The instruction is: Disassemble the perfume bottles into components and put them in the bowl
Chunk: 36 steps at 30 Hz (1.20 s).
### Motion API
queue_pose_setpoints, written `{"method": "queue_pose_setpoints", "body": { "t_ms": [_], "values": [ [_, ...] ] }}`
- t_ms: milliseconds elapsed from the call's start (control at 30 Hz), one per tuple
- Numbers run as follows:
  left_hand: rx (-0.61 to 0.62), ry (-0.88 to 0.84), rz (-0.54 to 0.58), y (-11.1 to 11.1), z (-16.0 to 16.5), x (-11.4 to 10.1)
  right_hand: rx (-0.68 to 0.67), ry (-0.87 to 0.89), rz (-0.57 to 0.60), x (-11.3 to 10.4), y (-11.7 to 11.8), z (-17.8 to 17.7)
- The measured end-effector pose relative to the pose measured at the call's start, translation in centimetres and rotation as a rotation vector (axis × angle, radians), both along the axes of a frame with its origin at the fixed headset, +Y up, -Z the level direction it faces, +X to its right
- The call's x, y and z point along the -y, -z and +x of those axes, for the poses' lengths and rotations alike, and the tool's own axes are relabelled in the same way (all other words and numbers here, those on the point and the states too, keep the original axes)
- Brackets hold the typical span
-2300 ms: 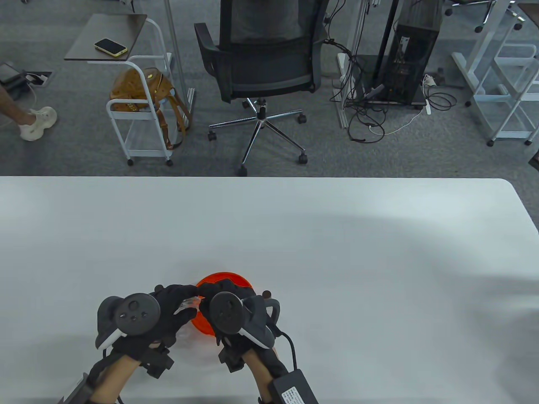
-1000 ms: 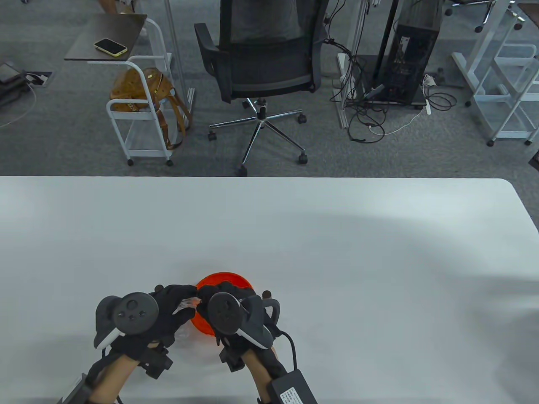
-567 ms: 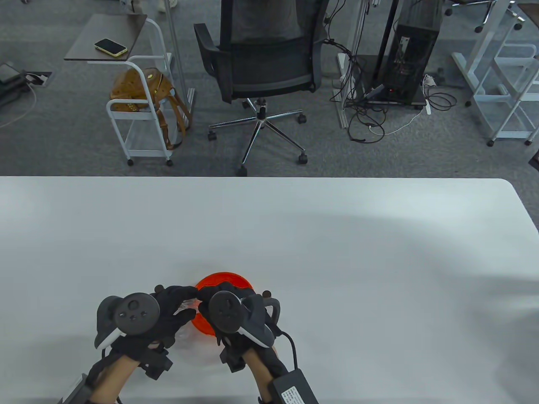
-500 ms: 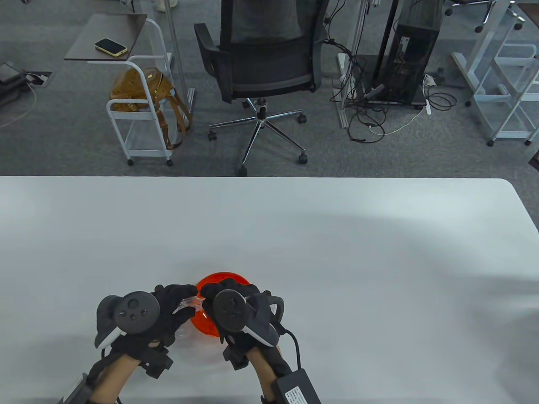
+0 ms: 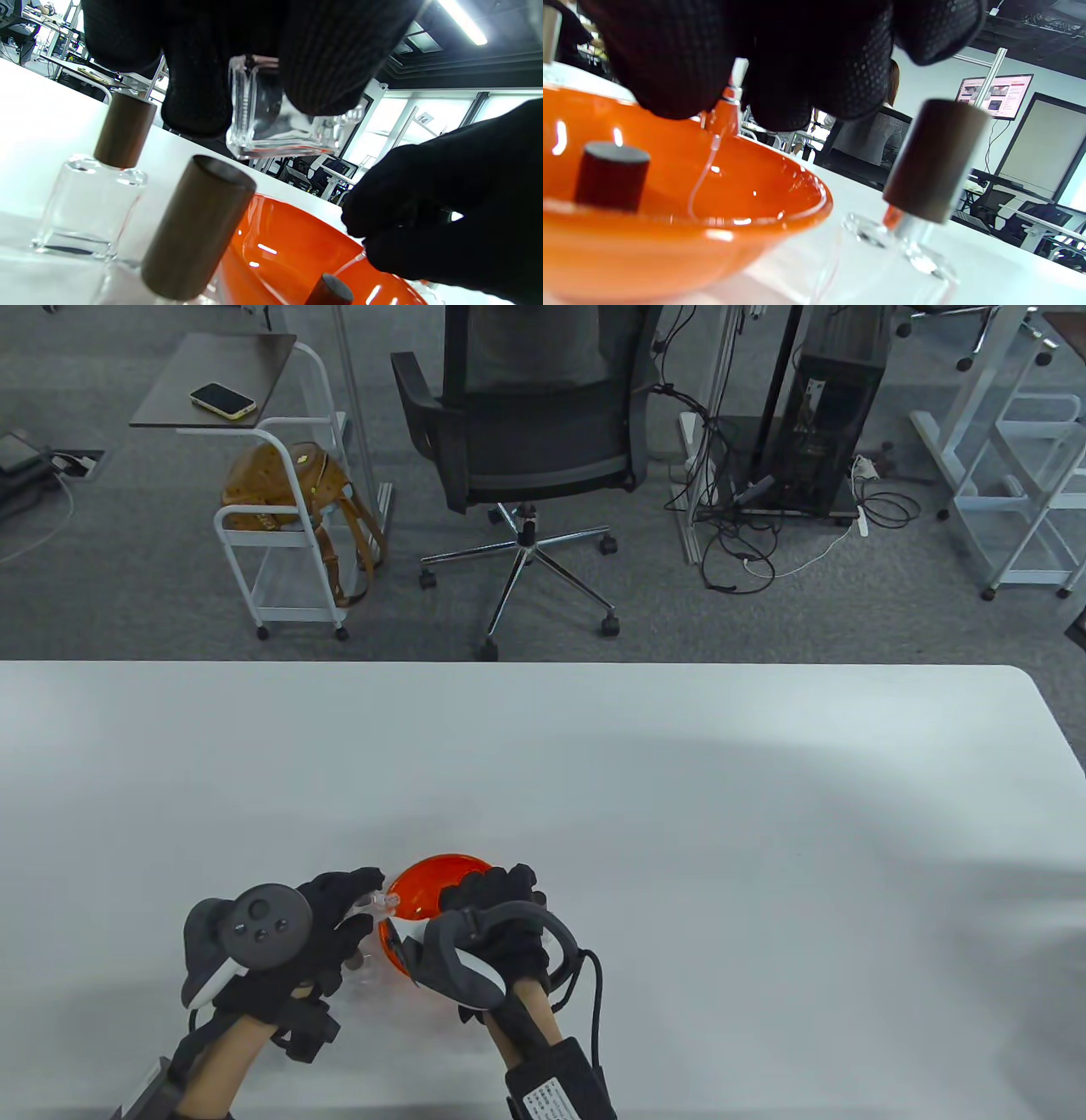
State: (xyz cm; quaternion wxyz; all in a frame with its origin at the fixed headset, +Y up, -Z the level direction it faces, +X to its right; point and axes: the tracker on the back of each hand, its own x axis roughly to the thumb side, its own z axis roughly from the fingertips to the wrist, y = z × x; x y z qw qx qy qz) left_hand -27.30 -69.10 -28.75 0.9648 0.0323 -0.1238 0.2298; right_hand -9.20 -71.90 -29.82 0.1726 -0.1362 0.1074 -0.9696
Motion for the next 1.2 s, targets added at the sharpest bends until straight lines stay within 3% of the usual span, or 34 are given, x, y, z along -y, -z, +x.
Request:
{"method": "queue_pose_setpoints", "body": {
  "t_ms": [167, 367, 567, 933, 1200],
  "values": [
    [-0.018, 0.005, 0.001, 0.1, -0.1, 0.0, 0.011, -0.013, -0.041, 0.1, 0.1, 0.3],
    [-0.06, 0.064, -0.036, 0.9, 0.1, -0.6, 0.049, 0.184, 0.02, -2.9, -0.4, 2.6],
    [-0.064, 0.29, -0.069, 2.0, 4.2, -2.5, 0.143, 0.38, 0.089, -5.3, -0.1, 6.7],
    [-0.082, 0.75, -0.187, 5.2, 12.0, 0.8, 0.232, 0.521, 0.104, -6.7, 0.1, 11.3],
    [-0.056, 0.845, -0.261, 5.8, 13.6, 2.5, 0.216, 0.544, 0.078, -6.4, 0.2, 11.3]
  ]
}}
